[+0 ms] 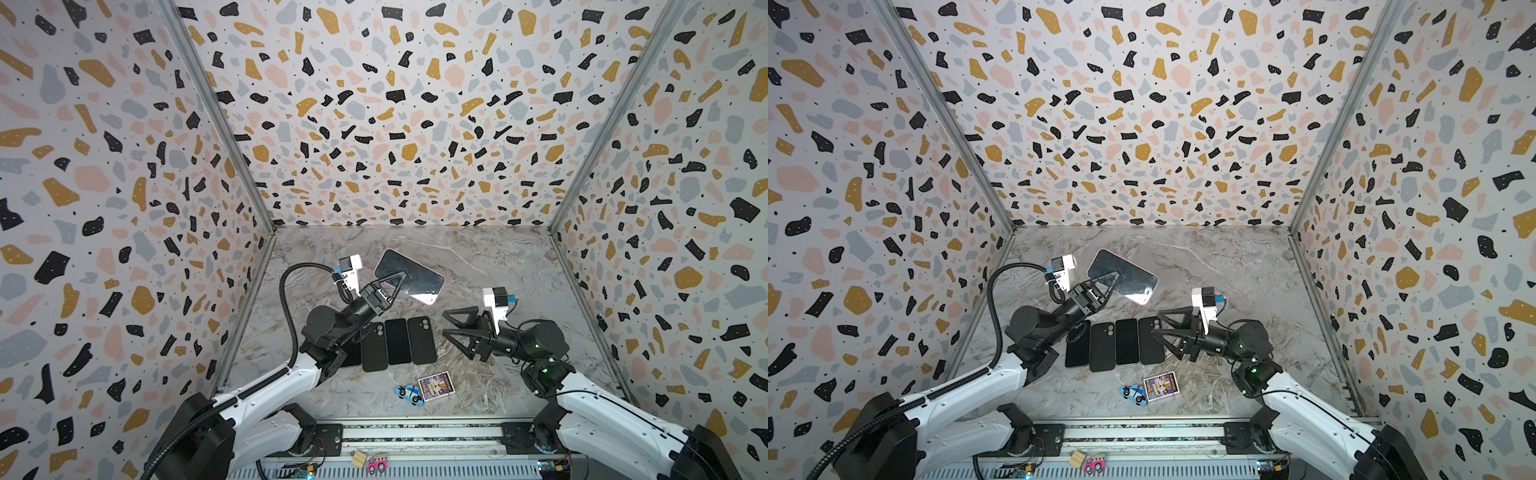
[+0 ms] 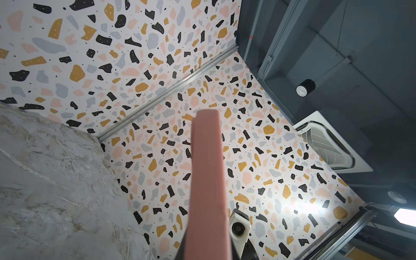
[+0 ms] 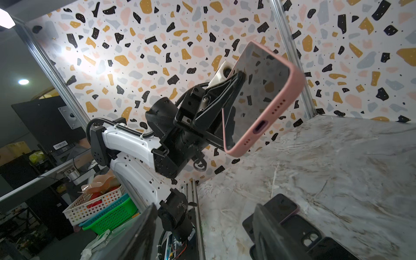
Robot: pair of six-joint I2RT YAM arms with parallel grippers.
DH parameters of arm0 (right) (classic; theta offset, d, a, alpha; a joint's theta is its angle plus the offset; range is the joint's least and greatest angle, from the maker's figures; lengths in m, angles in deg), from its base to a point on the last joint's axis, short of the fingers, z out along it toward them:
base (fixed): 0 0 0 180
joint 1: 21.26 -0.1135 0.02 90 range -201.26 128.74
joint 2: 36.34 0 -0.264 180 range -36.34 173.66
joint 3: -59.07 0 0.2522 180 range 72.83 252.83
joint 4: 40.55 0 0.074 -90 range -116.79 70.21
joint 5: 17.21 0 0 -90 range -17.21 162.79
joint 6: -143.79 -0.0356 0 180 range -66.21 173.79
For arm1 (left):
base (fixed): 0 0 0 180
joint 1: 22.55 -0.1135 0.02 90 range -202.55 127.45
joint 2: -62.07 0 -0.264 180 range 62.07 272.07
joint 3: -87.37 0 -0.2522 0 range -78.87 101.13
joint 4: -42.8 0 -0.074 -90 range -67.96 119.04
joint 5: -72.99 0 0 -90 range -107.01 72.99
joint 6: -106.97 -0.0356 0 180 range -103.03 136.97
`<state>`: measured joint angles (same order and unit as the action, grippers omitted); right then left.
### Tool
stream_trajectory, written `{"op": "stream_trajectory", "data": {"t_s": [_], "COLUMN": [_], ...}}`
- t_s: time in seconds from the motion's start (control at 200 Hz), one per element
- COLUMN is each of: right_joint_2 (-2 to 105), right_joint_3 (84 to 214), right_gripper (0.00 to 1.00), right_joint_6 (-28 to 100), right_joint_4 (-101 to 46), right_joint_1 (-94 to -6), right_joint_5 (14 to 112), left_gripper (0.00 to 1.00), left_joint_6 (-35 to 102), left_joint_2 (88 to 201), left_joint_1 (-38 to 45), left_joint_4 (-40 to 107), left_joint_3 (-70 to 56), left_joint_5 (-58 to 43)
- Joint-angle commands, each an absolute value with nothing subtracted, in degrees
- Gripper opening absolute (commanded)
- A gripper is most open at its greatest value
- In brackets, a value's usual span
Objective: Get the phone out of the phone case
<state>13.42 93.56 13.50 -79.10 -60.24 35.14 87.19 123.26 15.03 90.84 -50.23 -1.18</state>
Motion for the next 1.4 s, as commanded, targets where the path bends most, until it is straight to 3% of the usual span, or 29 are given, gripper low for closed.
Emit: {"op": "stream_trajectory", "data": {"t_s": [0.0,0.17,0.526,1.397], "right_joint_2": [15.8,19.2,22.2,27.1], "right_joint_3": [94.5,94.3,97.3,99.4], "right_gripper": [0.69,0.69,0.63,0.28], "right_joint_6": [10.8,6.7,5.1,4.0], "right_joint_4": [-87.2,-95.7,-97.1,-100.0], "right_joint_1": [-61.3,-61.9,-63.3,-64.9], "right_joint_5": [38.5,38.5,38.8,39.2], "left_gripper": [0.00,0.00,0.00,0.00], "left_joint_6": [88.4,88.7,88.9,88.7], "left_joint_2": [120.2,119.0,118.4,119.0], "left_joint_1": [17.1,18.7,20.3,21.4], "left_joint_4": [97.5,97.6,97.6,99.9], "left_joint_3": [-50.7,-52.0,-53.1,-55.1], "left_joint_5": [-7.4,-10.0,-12.0,-11.6]}}
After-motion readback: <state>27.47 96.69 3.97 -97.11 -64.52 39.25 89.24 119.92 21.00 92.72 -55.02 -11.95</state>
